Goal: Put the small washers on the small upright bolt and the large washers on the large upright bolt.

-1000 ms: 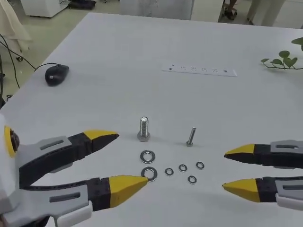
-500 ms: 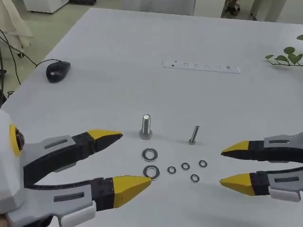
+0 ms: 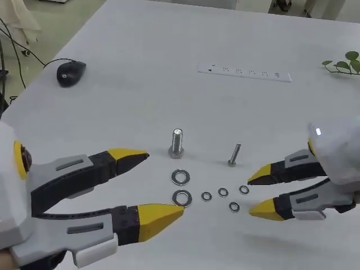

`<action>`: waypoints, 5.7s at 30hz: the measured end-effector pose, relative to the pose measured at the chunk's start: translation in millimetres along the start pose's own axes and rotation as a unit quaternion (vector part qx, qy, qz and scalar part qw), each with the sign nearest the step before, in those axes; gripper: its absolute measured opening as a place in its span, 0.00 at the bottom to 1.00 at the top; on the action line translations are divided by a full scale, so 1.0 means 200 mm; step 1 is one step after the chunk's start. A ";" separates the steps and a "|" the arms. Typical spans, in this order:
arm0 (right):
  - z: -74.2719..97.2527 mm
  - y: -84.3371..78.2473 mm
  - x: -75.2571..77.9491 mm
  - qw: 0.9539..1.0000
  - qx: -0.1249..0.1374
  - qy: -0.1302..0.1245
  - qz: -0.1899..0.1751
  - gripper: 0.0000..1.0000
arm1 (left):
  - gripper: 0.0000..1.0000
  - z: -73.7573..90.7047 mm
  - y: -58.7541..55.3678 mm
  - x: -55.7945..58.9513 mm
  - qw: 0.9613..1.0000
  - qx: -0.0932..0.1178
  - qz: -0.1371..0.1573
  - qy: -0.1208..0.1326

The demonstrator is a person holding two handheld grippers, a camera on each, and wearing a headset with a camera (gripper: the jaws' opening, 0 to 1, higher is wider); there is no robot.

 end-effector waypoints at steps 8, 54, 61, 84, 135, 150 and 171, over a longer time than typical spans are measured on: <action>-0.06 -0.03 0.03 0.999 -0.051 0.013 0.011 0.31 | 0.53 0.00 -0.02 -0.02 1.000 0.001 0.005 0.000; -0.23 -0.15 0.09 0.971 -0.228 0.040 0.065 0.21 | 0.53 0.00 0.00 -0.10 1.000 0.010 0.016 -0.003; -0.23 -0.15 0.11 0.972 -0.226 0.034 0.055 0.17 | 0.53 0.00 0.00 -0.08 1.000 0.011 0.016 -0.003; -0.22 -0.14 0.12 0.974 -0.222 0.036 0.034 0.11 | 0.53 0.01 -0.02 -0.03 1.000 0.002 0.011 -0.008; 0.14 0.10 0.51 0.976 -0.211 -0.042 0.027 0.12 | 0.53 -0.03 -0.04 -0.01 1.000 -0.012 0.004 -0.012; 0.10 0.08 0.52 0.975 -0.219 -0.030 0.030 0.12 | 0.53 -0.04 -0.04 -0.02 1.000 -0.012 0.009 -0.012; -0.07 -0.08 0.60 0.970 -0.236 -0.020 0.046 0.13 | 0.53 -0.05 -0.06 -0.05 1.000 -0.017 0.013 -0.008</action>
Point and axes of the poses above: the centre of the closed fingertips' face, and the gripper's own axes: z roughly backward along the fingers, x roughly to its right, y roughly out of its top, the point moved 2 cm from there along z, roughly backward along the fingers, and after that the axes turned 14 degrees about y, right-handed, at the moved point
